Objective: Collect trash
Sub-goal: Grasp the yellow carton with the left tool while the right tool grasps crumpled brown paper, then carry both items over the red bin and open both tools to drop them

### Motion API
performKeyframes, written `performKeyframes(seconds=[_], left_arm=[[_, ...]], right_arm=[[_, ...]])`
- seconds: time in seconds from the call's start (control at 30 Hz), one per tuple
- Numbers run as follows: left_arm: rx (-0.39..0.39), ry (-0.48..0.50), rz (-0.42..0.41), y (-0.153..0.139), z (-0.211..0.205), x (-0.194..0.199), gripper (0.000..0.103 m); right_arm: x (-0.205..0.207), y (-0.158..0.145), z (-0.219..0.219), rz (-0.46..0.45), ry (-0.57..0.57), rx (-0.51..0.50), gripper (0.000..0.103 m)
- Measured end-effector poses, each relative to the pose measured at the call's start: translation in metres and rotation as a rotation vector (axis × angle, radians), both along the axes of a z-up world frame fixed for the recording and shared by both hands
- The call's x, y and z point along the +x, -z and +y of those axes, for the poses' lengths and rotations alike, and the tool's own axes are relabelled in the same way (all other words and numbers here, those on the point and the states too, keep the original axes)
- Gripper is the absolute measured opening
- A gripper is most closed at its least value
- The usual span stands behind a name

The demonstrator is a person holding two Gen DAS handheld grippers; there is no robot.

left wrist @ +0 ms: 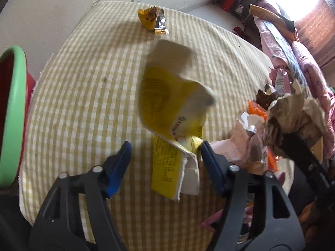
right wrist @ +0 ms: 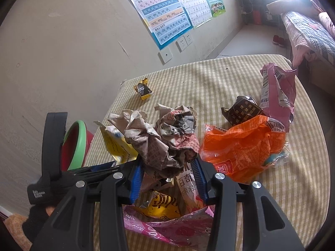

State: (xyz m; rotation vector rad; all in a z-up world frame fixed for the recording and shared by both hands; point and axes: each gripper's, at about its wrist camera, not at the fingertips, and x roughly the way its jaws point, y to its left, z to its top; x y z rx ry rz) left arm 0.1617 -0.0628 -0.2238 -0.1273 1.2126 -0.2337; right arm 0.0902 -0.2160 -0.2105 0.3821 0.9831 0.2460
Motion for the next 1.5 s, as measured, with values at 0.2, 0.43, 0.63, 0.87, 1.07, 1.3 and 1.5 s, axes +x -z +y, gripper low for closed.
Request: performKeyframes(seconds=[0.2, 0.43, 0.63, 0.87, 1.07, 1.3, 1.5], left_arm=[[-0.006, -0.065, -0.054, -0.013, 0.026, -0.008, 0.039], [0.044, -0.059, -0.227, -0.066, 0.040, -0.033, 0.039], [0.092, -0.062, -0.351, -0.101, 0.053, -0.054, 0.039], [0.144, -0.085, -0.420, -0.118, 0.071, -0.072, 0.039], [0.139, -0.144, -0.442, -0.127, 0.102, -0.083, 0.039], [0.122, -0.203, -0.439, -0.127, 0.132, -0.089, 0.039], [0.116, -0.243, -0.433, -0.125, 0.150, -0.092, 0.039]], right_arm=[[0.000, -0.001, 0.004, -0.003, -0.007, -0.012, 0.042], [-0.002, -0.013, 0.015, -0.029, -0.024, -0.039, 0.042], [-0.009, -0.025, 0.033, -0.035, -0.057, -0.022, 0.042], [-0.017, -0.038, 0.058, -0.039, -0.100, -0.027, 0.042], [-0.014, -0.052, 0.081, -0.054, -0.138, -0.034, 0.042], [-0.006, -0.067, 0.109, -0.080, -0.187, -0.025, 0.042], [-0.003, -0.068, 0.136, -0.079, -0.245, -0.025, 0.043]])
